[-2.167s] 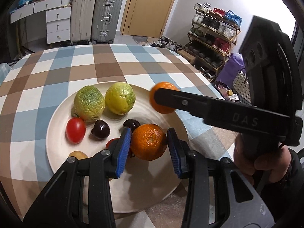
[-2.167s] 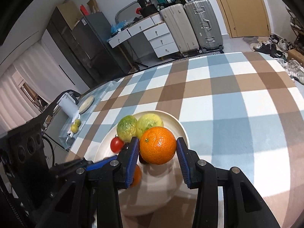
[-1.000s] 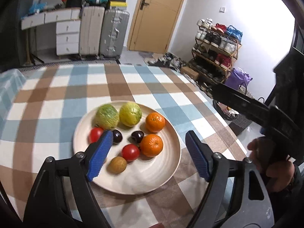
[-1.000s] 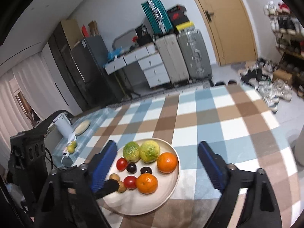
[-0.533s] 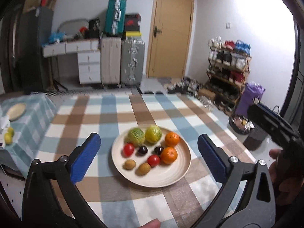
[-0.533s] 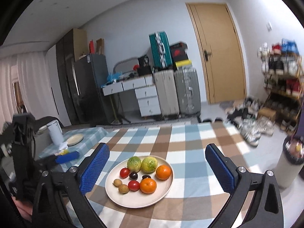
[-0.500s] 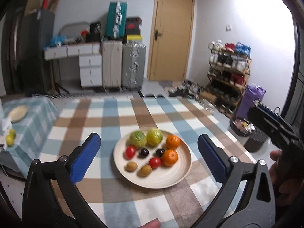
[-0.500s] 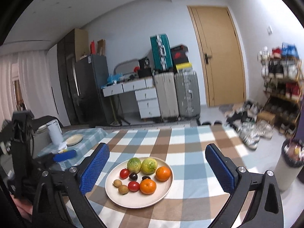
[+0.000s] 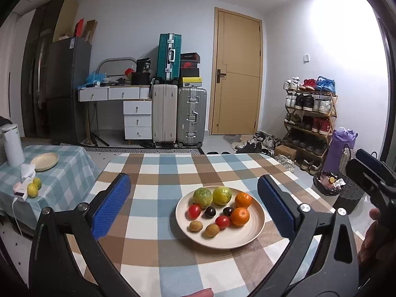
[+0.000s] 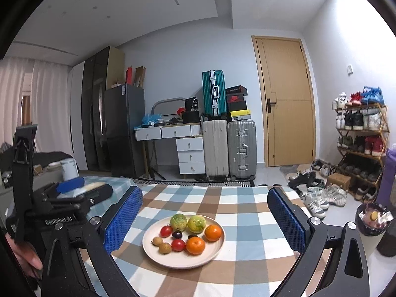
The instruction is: Organize fruits
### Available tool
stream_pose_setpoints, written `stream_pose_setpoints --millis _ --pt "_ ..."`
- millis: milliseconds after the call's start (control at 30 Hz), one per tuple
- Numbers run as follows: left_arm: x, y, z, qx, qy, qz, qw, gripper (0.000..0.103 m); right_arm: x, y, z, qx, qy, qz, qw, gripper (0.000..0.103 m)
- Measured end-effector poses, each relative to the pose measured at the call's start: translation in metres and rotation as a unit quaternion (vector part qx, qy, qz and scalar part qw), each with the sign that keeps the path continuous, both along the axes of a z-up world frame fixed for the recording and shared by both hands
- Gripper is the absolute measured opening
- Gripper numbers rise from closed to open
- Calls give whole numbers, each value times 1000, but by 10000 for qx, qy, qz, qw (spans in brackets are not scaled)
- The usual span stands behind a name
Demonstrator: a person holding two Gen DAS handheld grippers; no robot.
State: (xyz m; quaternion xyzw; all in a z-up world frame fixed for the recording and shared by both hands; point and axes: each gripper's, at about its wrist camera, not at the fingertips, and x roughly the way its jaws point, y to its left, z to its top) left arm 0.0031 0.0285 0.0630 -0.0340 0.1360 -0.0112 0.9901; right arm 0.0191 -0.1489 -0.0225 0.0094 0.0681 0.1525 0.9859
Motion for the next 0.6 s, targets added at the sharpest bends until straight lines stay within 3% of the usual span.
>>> stream_pose_setpoints --millis 400,600 --pt "-5 8 -34 194 222 238 9993 102 -9 -5 -20 -49 -130 -177 9997 103" --pt "6 12 -55 90 261 300 9992 102 -4 -3 -37 -105 -47 -146 9998 103"
